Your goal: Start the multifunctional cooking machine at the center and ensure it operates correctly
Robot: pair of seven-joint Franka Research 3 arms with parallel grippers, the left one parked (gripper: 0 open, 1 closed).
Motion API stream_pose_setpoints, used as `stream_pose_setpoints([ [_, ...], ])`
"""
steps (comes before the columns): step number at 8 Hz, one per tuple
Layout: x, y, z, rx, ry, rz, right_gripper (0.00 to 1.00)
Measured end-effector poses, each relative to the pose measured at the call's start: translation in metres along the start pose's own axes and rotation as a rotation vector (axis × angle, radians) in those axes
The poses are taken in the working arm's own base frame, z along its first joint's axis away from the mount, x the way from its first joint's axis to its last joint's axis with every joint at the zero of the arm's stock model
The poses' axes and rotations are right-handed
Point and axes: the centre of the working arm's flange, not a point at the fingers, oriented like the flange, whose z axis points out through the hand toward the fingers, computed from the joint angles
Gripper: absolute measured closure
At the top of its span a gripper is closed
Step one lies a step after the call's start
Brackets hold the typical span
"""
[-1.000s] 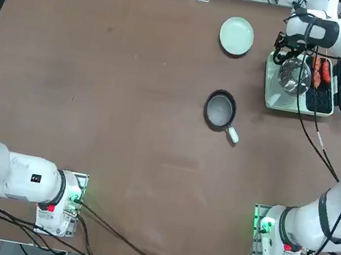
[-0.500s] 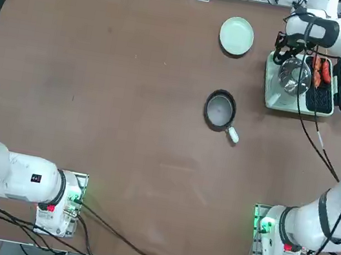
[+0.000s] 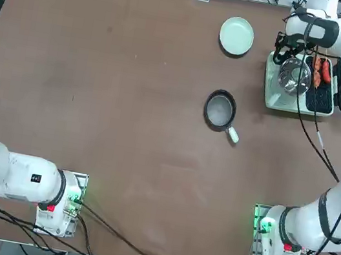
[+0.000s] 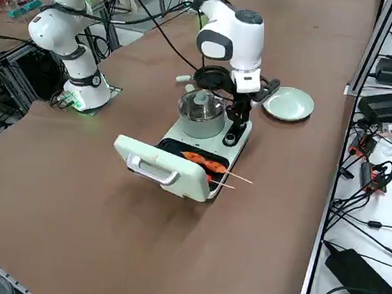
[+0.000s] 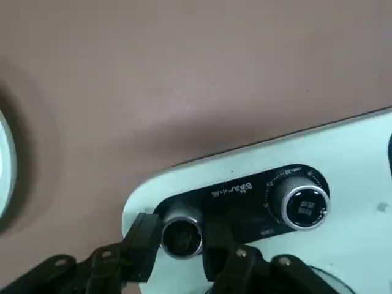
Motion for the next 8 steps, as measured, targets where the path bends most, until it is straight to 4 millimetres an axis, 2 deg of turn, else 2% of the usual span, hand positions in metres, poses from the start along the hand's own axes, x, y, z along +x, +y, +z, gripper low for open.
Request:
stream_pose_setpoints([
  [8, -0.0003, -0.0021, -0.0003, -0.006, -0.01, -0.259, 0.59],
])
